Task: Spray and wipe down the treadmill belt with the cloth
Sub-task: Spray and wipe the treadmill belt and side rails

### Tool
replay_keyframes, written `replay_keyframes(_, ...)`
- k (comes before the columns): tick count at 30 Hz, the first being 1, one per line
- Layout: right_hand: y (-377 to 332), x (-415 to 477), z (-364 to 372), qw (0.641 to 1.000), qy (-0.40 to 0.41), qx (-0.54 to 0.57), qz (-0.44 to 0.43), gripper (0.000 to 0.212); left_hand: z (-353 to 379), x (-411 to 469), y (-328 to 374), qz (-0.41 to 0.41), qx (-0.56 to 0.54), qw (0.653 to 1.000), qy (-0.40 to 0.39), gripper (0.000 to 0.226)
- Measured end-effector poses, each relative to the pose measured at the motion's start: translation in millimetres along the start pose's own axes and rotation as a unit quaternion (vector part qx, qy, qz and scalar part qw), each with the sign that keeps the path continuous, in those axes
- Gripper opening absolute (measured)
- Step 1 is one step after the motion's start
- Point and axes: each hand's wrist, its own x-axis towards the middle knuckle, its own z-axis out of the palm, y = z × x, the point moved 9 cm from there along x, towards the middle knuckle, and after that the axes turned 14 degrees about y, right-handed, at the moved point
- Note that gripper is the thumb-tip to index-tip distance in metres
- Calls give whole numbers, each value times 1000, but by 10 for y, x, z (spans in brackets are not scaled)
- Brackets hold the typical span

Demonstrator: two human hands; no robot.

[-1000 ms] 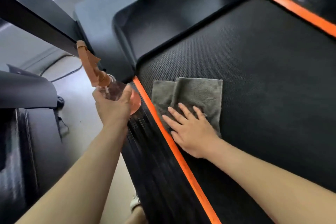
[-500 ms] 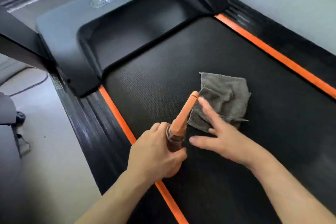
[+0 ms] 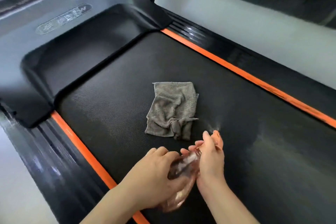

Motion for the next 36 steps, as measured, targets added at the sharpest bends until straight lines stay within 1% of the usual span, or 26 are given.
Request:
replay_keyframes(2, 80, 142, -238, 998, 29, 30, 43, 29, -10, 35, 61, 11, -18, 1000, -13, 61)
replay_keyframes(3, 101, 204, -352, 996, 36, 51, 58, 29, 13, 54, 102, 18, -23, 999, -18, 54)
replay_keyframes(4, 101, 244, -427, 994, 41, 71, 66, 30, 22, 63, 129, 23, -27, 999, -17, 46)
replay_keyframes(6, 78, 280, -507, 991, 53, 97, 69, 33, 19, 49, 133, 26, -37, 999, -11, 41)
replay_keyframes(10, 82, 299, -800, 988, 106, 83, 75, 29, 172, -5, 300, 46, -45, 997, -48, 56)
replay_keyframes(13, 147, 289, -1155, 977, 164, 101, 97, 26, 410, -57, 602, 101, -41, 990, -93, 70)
replay_keyframes(16, 146, 266, -1268, 971, 184, 125, 92, 23, 570, -120, 690, 122, -33, 986, -104, 78)
replay_keyframes(19, 105, 270, -1343, 969, 187, 139, 82, 11, 677, -124, 730, 137, -13, 986, -95, 87)
replay_keyframes(20, 121, 275, -1358, 970, 184, 131, 89, 15, 703, -121, 751, 138, -14, 986, -98, 90)
replay_keyframes(22, 147, 280, -1300, 975, 154, 119, 104, 31, 713, -127, 754, 126, -26, 986, -109, 97)
replay_keyframes(25, 168, 239, -1119, 981, 112, 121, 99, 45, 638, -164, 639, 78, -51, 986, -139, 105)
replay_keyframes(26, 156, 209, -1043, 985, 92, 117, 90, 45, 605, -175, 597, 67, -58, 986, -141, 106)
replay_keyframes(28, 130, 79, -809, 993, 23, 90, 70, 40, 541, -209, 474, 51, -58, 988, -130, 106)
replay_keyframes(30, 150, -98, -495, 997, -55, 38, 44, 42, 459, -291, 296, 21, -65, 993, -96, 102)
replay_keyframes(31, 173, -199, -310, 995, -99, -6, 20, 44, 435, -354, 179, -3, -75, 994, -82, 100)
replay_keyframes(33, 185, -374, 7, 977, -175, -108, -53, 47, 421, -434, -7, -44, -105, 992, -50, 97)
replay_keyframes(34, 206, -476, 173, 961, -211, -153, -91, 43, 387, -485, -106, -63, -131, 989, -20, 95)
replay_keyframes(35, 250, -632, 359, 942, -243, -193, -130, 32, 332, -592, -252, -95, -166, 981, 14, 91)
replay_keyframes(36, 208, -660, 428, 930, -248, -213, -169, 24, 337, -585, -279, -105, -200, 973, 39, 86)
